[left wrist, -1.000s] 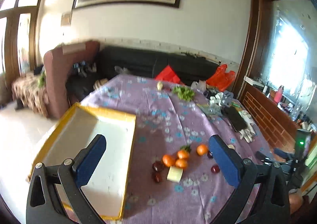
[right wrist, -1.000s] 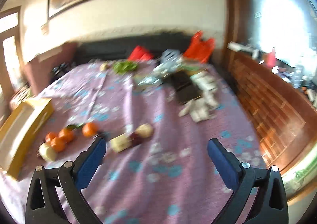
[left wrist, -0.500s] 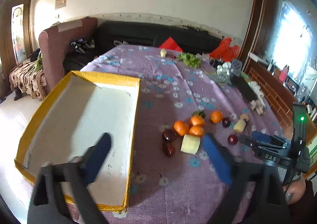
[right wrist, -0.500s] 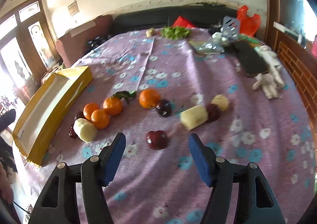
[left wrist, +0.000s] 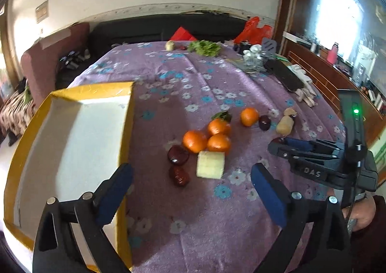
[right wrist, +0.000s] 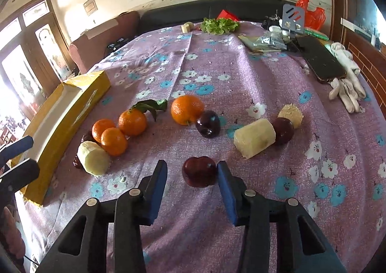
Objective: Organize fruits
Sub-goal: 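Move both tools toward the fruits on the floral cloth, then grasp the pale yellow cube with the left tool while the right grasps a dark red apple, then carry both fruits over the yellow-rimmed tray and open both tools, then move both tools back toward the remaining fruits, then grasp a mandarin orange with the left tool while the right grasps a yellow cube, then carry the orange and cube into the tray and open both tools, then move both tools back over the fruits on the cloth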
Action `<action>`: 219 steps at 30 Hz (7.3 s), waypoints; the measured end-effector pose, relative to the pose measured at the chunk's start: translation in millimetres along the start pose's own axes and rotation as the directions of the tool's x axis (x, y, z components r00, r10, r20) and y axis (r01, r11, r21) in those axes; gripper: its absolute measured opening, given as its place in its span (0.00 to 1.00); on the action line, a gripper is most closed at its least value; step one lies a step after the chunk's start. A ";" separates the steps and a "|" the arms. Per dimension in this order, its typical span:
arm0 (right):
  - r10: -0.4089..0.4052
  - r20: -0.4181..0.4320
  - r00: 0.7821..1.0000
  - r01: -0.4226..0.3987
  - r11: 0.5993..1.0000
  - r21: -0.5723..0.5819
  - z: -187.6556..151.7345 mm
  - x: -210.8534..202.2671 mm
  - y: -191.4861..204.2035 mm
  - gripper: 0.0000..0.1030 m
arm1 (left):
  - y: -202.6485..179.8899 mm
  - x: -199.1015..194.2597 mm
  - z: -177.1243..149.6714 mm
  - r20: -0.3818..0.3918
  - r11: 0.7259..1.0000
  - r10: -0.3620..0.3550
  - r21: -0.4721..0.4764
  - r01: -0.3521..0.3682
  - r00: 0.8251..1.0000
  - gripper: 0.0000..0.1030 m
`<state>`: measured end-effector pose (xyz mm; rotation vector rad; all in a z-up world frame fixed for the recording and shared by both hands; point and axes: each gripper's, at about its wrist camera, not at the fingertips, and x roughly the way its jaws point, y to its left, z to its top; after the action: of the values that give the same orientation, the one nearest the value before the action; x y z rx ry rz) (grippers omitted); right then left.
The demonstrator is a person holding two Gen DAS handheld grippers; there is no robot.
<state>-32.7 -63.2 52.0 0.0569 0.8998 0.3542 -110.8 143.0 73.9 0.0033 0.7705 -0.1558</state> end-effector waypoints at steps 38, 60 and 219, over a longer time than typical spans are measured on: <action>0.129 0.127 0.983 -0.112 0.985 -0.135 17.7 -66.5 76.3 0.32 | 91.2 -63.4 -1.8 0.053 0.980 0.106 -0.177 -0.095 0.993 0.29; 0.228 -0.202 0.952 -0.293 0.867 -0.402 -16.4 49.3 288.0 0.34 | 211.3 -58.7 -67.3 -0.077 0.884 0.153 -0.435 -0.171 0.985 0.63; -0.119 0.173 0.978 0.075 0.967 0.245 7.6 -80.5 -70.3 0.68 | 76.6 -49.5 -3.0 0.005 0.914 0.013 -0.407 -0.010 1.000 0.98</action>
<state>-53.0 -154.8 103.9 0.2613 0.7521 0.1447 -137.0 225.7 102.0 -0.3892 0.7836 0.0190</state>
